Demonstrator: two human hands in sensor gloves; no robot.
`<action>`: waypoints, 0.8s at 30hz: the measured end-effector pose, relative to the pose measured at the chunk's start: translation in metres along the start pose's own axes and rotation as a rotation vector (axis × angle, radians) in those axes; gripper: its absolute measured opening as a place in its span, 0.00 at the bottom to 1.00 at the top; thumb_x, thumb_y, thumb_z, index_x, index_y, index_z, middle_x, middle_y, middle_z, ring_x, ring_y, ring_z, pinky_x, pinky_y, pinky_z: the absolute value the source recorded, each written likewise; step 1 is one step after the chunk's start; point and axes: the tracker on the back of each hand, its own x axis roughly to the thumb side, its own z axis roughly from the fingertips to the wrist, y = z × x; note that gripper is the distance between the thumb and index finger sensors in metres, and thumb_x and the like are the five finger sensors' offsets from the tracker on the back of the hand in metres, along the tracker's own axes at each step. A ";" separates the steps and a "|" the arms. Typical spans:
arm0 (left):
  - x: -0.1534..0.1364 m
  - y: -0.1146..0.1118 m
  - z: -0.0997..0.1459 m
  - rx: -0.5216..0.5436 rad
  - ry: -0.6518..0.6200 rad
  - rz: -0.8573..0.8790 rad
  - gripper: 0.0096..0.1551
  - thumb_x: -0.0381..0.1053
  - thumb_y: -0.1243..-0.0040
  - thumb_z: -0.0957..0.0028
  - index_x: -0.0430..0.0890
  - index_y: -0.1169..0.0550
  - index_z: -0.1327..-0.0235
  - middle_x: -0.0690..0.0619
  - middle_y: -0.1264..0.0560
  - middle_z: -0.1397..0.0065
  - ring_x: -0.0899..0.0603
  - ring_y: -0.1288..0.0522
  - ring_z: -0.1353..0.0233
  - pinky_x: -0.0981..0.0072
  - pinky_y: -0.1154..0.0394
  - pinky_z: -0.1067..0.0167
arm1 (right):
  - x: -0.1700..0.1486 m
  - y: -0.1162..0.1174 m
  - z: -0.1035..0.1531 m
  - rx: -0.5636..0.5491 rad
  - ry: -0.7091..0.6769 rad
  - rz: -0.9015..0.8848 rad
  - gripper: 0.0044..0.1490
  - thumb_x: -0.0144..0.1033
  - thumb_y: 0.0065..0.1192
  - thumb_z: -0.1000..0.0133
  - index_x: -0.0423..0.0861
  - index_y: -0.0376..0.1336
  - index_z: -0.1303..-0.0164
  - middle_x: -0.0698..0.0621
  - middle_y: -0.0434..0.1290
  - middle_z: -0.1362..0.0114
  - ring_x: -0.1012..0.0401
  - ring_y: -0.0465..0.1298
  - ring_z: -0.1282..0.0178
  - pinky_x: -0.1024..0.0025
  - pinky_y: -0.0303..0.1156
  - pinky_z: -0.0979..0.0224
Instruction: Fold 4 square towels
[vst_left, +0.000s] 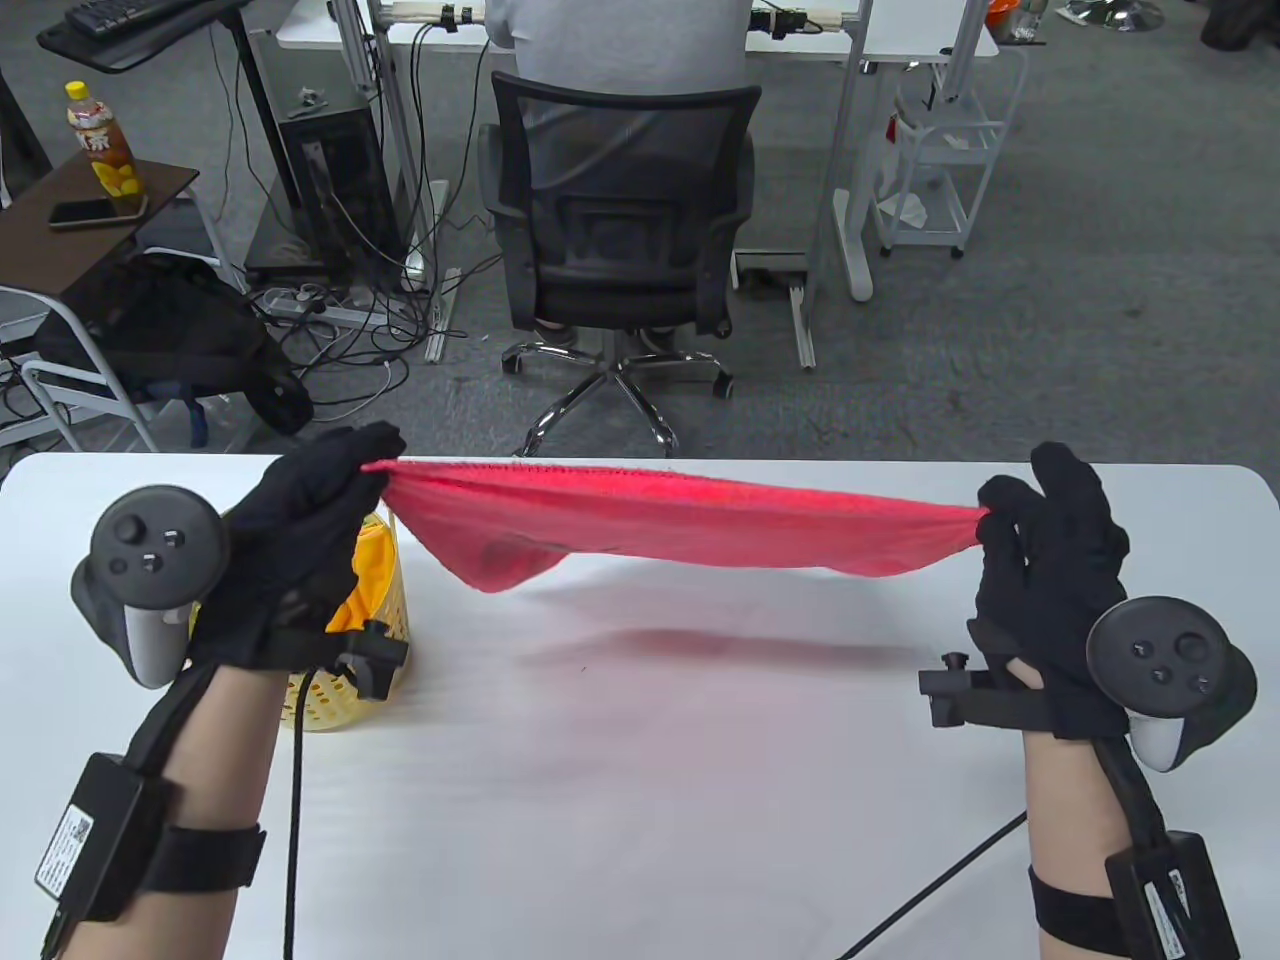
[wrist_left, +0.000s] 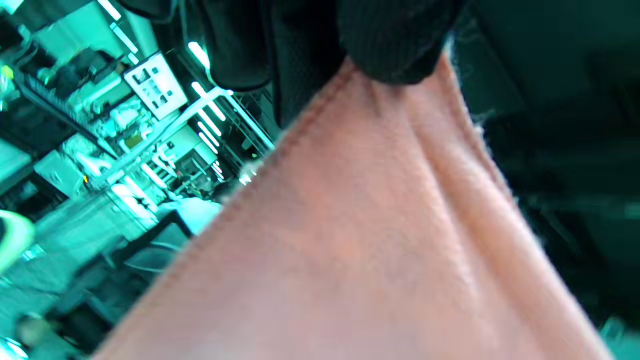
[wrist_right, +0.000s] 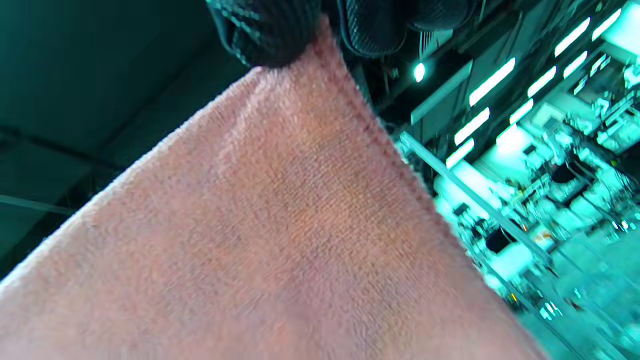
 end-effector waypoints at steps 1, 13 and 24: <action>-0.006 -0.006 0.010 -0.026 -0.011 -0.058 0.22 0.57 0.37 0.46 0.63 0.16 0.38 0.59 0.18 0.33 0.43 0.27 0.19 0.38 0.41 0.18 | -0.008 0.006 0.007 0.046 0.016 0.013 0.23 0.29 0.61 0.44 0.41 0.72 0.39 0.28 0.57 0.15 0.30 0.52 0.18 0.17 0.41 0.32; -0.089 -0.098 0.165 -0.436 0.013 -0.339 0.23 0.57 0.36 0.46 0.59 0.16 0.38 0.56 0.17 0.33 0.40 0.26 0.21 0.37 0.40 0.19 | -0.102 0.067 0.151 0.579 0.152 0.216 0.23 0.30 0.62 0.44 0.41 0.73 0.40 0.25 0.54 0.14 0.28 0.48 0.19 0.17 0.39 0.34; -0.083 -0.100 0.186 -0.489 0.076 -0.398 0.23 0.59 0.38 0.43 0.61 0.18 0.34 0.57 0.19 0.30 0.42 0.27 0.20 0.39 0.41 0.18 | -0.100 0.046 0.177 0.604 0.219 0.195 0.23 0.29 0.62 0.43 0.39 0.73 0.39 0.25 0.54 0.14 0.27 0.48 0.19 0.16 0.38 0.34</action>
